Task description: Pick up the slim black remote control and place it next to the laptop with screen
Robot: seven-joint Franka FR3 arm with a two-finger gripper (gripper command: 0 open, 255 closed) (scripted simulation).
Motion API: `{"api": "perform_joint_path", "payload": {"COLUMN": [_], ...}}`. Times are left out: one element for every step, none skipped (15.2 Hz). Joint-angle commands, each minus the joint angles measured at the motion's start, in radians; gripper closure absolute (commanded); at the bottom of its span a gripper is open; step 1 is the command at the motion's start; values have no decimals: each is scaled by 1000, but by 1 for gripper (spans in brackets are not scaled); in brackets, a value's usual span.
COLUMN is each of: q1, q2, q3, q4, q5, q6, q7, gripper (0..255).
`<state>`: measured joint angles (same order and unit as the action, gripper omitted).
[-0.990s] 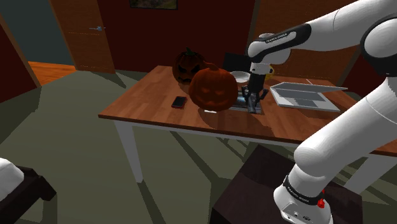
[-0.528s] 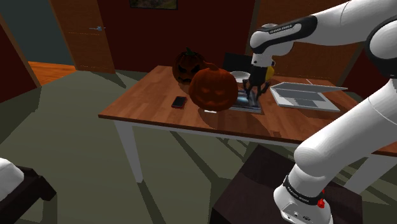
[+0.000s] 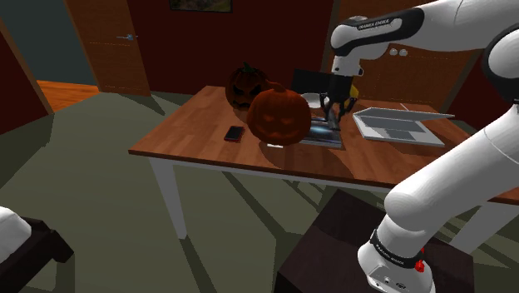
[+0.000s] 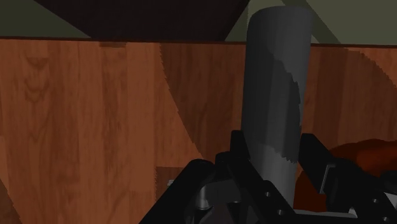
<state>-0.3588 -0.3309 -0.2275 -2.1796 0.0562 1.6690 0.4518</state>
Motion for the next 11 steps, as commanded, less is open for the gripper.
{"api": "perform_joint_path", "payload": {"q1": [1, 1, 1, 2, 2, -9, -19, -29, -40, -50, -60], "q2": [-3, -3, -4, -4, -4, -12, -19, -25, -30, -34, -36], "q3": [2, 2, 2, 3, 3, -12, -27, -42, -58, -74, -90], "q4": [26, 39, 52, 65, 73, 67, 63, 60, 58, 57, 57], "q5": [0, 0, 0, 1, 1, -10, -21, -32, -44, -55, -66], "q6": [-28, -42, -55, -69, -76, -81, -85, -89, -93, -97, -101], "q7": [4, 6, 7, 8, 9, -13, -35, -57, -79, -102, -125], "gripper": [255, 255, 255, 255, 255, 255, 255, 255, 255, 255, 255]}}
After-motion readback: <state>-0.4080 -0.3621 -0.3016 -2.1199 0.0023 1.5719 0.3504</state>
